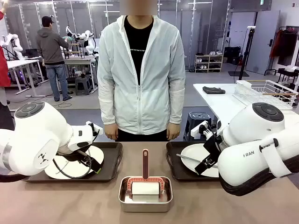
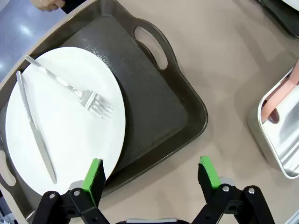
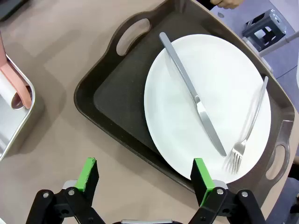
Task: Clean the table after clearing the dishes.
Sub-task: When the left (or right) Handle tray is removed, use the left hand (or right hand) to clean the left (or right) side of the table with the Lint Roller.
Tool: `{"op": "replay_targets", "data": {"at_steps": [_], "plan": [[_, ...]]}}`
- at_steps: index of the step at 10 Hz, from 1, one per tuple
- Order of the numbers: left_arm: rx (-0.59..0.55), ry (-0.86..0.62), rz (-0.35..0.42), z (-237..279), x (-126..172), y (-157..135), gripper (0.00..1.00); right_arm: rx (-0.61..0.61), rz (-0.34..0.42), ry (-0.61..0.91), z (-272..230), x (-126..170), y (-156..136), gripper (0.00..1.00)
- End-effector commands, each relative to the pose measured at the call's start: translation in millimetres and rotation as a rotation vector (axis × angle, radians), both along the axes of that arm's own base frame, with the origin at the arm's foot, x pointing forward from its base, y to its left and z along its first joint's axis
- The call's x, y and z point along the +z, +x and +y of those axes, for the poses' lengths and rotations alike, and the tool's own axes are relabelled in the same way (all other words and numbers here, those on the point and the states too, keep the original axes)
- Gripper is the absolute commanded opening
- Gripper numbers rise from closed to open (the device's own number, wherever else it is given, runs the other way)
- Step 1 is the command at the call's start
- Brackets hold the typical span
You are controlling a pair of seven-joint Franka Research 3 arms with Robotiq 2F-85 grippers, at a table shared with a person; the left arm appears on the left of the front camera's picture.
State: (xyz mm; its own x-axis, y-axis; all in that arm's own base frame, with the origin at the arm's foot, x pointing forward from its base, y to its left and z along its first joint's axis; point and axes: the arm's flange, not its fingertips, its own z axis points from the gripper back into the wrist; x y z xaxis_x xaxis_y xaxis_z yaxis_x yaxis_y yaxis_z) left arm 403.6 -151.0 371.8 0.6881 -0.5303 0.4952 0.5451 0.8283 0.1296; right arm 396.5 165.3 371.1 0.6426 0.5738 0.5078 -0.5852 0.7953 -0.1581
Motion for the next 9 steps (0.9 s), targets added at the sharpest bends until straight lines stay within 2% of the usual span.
{"op": "replay_targets", "data": {"at_steps": [1,9], "plan": [[0.0,0.0,0.0,-0.2,0.0,-0.1,1.0,0.0,0.0,0.0,0.0,0.0,0.0,1.0],[0.0,0.0,0.0,-0.2,0.0,-0.1,1.0,0.0,0.0,0.0,0.0,0.0,0.0,1.0]]}}
